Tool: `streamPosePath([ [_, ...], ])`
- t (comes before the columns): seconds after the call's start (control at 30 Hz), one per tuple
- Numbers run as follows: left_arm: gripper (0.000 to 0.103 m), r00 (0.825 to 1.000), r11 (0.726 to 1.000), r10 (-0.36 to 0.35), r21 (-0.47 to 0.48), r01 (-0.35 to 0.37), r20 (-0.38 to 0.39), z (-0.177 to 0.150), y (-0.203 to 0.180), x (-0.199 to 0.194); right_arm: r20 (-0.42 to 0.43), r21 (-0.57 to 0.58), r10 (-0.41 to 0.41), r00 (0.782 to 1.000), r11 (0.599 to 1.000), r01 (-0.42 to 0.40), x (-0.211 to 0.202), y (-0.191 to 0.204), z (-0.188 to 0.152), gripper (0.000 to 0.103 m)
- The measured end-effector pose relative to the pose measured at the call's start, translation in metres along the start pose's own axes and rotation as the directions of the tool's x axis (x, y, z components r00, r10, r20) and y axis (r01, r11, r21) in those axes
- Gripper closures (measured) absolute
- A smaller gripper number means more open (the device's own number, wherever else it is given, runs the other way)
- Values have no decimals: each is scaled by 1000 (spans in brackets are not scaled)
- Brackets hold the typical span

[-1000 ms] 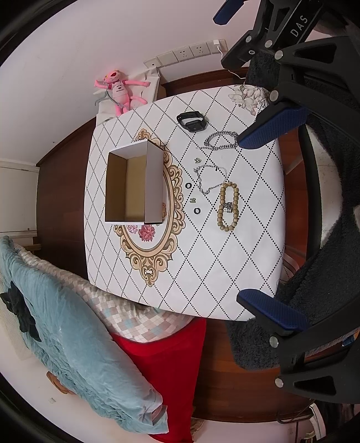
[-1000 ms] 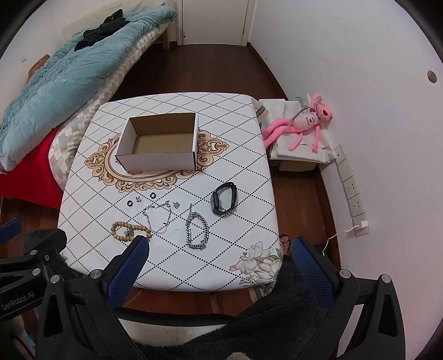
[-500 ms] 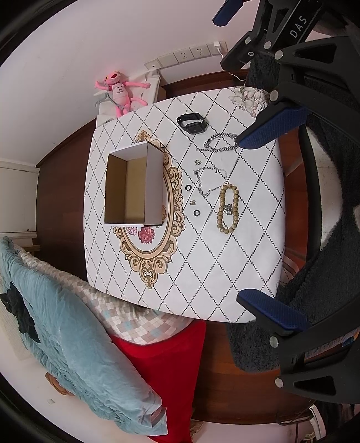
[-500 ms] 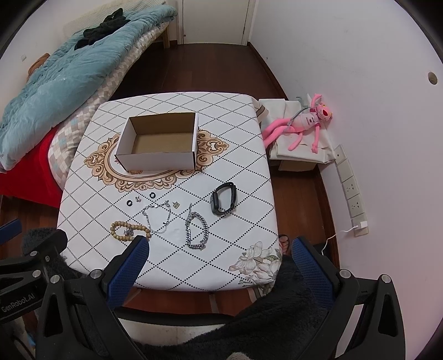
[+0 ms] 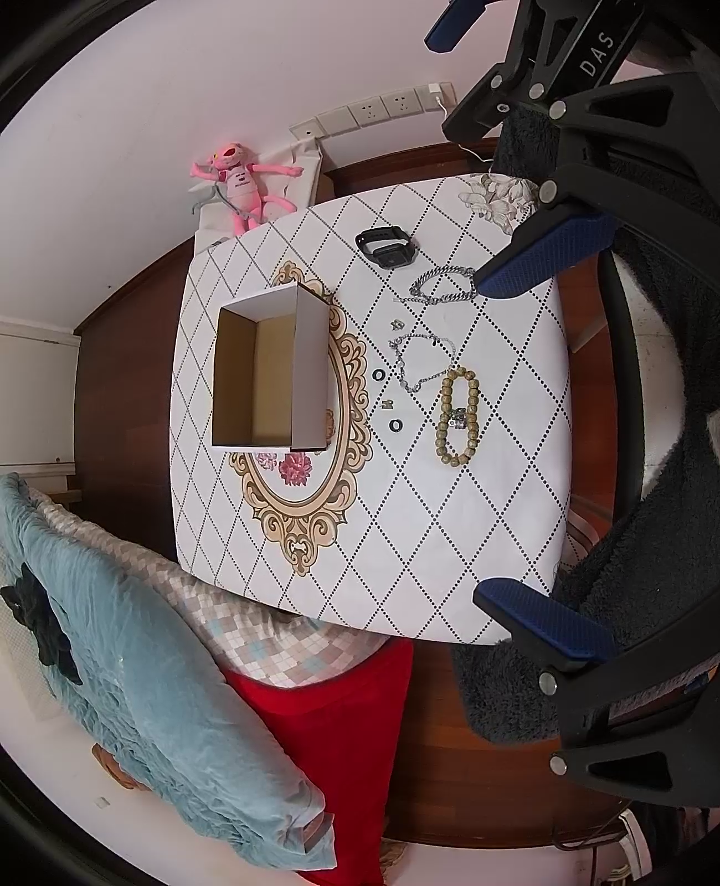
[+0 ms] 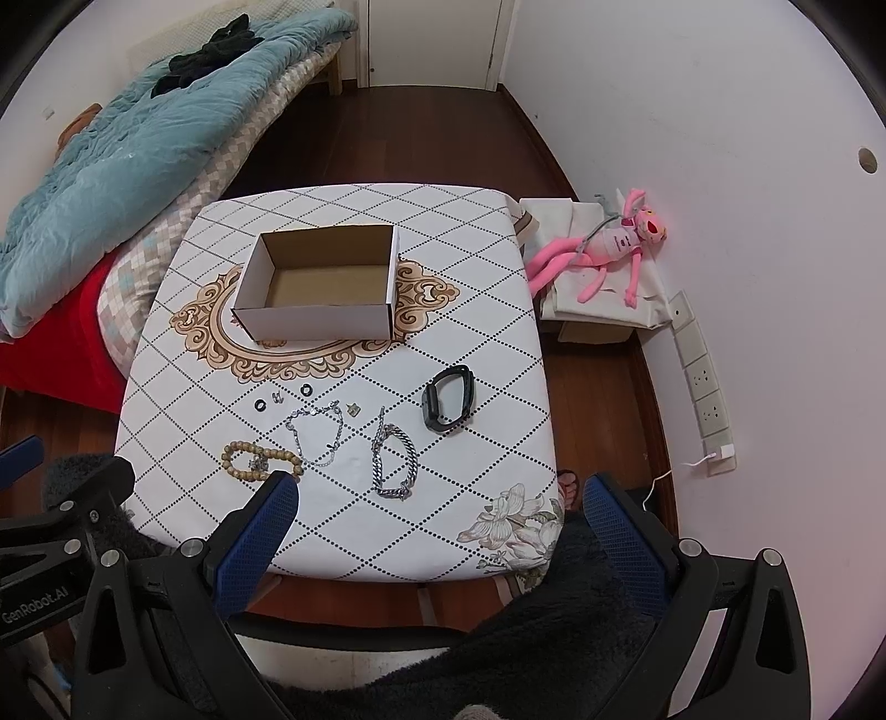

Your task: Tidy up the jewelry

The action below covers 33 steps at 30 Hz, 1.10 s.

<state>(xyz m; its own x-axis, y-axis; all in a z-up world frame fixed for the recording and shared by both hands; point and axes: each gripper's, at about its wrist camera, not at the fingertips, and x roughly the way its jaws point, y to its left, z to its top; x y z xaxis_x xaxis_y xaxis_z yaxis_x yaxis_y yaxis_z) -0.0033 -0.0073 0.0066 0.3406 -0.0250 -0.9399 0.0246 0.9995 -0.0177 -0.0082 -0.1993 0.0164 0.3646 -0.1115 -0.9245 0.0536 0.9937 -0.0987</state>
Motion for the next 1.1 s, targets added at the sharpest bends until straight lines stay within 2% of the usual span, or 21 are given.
streamPosePath([
  [1.1, 0, 1000, 1000, -17, 3, 17, 8, -3, 1, -1, 20, 7, 11, 1000, 1000, -11, -12, 2, 9, 0],
])
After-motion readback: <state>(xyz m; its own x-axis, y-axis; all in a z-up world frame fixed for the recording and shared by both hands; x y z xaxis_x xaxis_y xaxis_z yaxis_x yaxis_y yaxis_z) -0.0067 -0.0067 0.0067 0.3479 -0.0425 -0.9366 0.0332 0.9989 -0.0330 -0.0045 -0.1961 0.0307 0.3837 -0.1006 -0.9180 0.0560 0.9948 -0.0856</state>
